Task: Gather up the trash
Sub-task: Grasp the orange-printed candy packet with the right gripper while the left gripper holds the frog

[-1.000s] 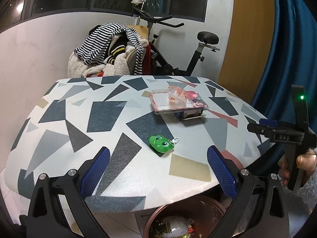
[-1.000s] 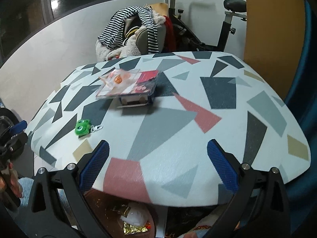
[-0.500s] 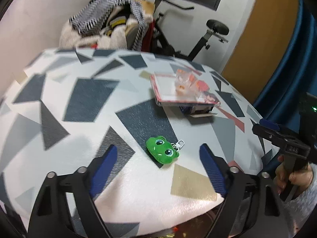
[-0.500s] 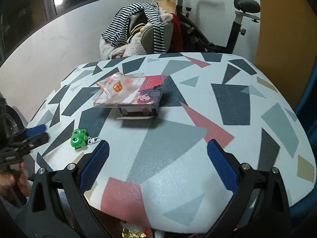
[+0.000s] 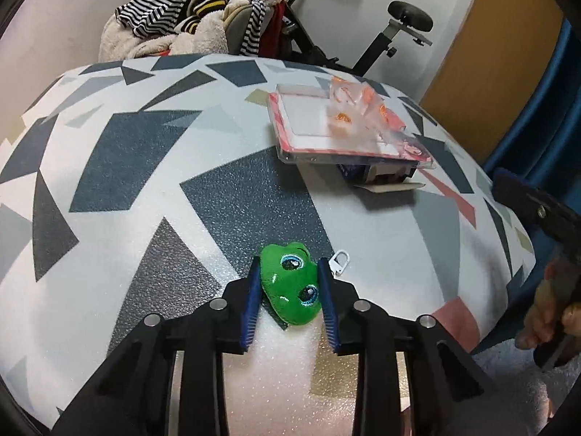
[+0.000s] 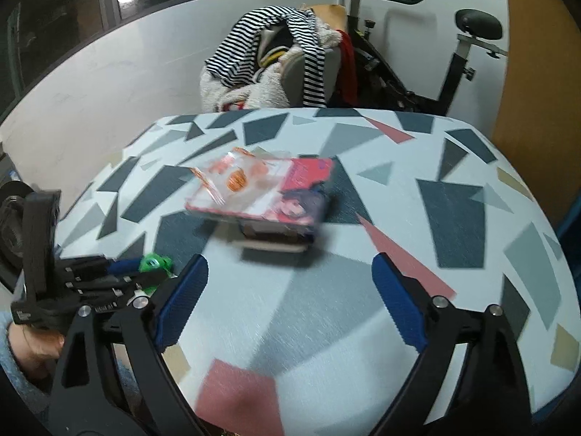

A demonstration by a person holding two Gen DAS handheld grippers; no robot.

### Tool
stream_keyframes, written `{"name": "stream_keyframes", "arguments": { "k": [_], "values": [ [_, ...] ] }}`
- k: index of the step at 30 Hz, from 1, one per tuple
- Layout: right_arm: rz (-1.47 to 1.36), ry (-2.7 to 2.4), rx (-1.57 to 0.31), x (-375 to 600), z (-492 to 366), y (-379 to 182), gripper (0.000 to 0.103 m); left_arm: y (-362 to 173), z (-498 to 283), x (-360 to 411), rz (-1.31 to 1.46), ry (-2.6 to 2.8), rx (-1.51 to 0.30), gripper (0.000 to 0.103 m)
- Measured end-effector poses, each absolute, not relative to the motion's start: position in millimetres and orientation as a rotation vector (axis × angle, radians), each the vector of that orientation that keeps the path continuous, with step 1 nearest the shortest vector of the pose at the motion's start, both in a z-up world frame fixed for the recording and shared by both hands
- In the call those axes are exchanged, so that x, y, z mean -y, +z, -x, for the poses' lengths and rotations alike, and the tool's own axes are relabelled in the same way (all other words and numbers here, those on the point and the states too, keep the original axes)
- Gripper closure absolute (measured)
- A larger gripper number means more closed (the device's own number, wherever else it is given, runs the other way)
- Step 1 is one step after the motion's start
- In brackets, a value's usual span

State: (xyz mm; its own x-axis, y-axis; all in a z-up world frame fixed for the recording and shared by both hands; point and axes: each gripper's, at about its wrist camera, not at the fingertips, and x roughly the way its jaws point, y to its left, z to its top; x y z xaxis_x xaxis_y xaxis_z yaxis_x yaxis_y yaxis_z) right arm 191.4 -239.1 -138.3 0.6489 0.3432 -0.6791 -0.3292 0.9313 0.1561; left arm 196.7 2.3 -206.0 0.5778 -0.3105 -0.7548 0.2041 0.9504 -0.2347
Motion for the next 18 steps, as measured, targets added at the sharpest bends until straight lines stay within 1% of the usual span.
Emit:
{"name": "stream_keyframes", "arguments": {
  "k": [5, 13, 18],
  "values": [
    [0.0, 0.43, -0.765, 214, -216, -135, 0.013, -182, -192, -18, 0.175, -0.297, -0.843, 0.074],
    [-0.176, 0.425, -0.813, 189, -270, -132, 0.013, -139, -183, -43, 0.182, -0.268, -0.725, 0.074],
    [-0.172, 0.366, -0.871, 167, -297, -141, 0.018, -125, -177, -53, 0.18, -0.258, -0.687, 0.074]
  ]
}}
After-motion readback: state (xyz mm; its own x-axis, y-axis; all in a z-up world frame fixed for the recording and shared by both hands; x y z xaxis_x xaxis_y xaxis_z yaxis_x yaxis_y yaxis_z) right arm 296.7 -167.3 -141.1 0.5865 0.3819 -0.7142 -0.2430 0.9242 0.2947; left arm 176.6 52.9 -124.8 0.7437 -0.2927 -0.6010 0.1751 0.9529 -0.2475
